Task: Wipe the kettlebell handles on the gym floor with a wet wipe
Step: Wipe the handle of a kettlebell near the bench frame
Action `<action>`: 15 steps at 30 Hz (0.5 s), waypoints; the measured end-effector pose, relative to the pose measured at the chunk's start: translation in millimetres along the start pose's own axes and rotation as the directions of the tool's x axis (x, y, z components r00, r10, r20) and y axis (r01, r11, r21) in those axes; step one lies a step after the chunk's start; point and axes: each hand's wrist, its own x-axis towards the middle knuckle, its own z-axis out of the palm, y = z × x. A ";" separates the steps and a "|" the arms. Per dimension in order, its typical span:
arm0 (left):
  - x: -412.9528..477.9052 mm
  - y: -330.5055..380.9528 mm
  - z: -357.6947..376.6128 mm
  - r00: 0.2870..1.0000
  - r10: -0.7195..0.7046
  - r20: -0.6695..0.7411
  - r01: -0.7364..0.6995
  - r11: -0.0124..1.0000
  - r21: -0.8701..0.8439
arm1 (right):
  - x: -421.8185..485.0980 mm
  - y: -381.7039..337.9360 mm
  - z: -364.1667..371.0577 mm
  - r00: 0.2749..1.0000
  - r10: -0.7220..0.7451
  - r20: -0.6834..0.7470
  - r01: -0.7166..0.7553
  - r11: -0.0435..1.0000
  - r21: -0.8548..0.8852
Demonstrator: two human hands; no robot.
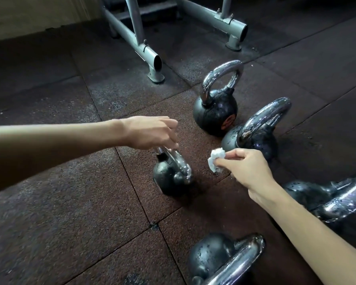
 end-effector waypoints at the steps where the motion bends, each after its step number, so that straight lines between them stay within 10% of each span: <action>1: 2.9 -5.3 0.6 0.994 0.107 -0.026 -0.103 0.987 0.124 | 0.5 -0.1 0.3 1.000 -0.003 0.012 0.003 1.000 0.019; 5: 5.8 -8.0 -1.5 0.964 0.266 -0.004 -0.254 0.923 0.289 | 4.1 3.2 4.5 0.999 -0.001 0.052 -0.002 0.998 0.058; 9: -4.2 14.9 -6.1 0.984 -0.171 -0.055 0.175 0.980 0.094 | 8.8 4.9 9.1 0.999 0.023 0.046 -0.027 0.997 0.078; 10: -7.5 22.3 -10.3 0.891 -0.435 -0.129 0.432 0.900 -0.050 | 10.6 4.0 9.6 0.998 0.021 0.057 -0.026 0.996 0.084; 13: -14.5 39.4 -17.5 0.217 -0.976 -0.023 0.821 0.195 -0.537 | 13.4 -1.4 10.8 0.996 0.024 0.088 -0.033 0.994 0.107; 15: -11.4 49.3 -13.6 0.092 -0.960 0.264 0.778 -0.097 -0.621 | 15.5 -4.5 13.7 0.996 0.018 0.084 -0.026 0.995 0.098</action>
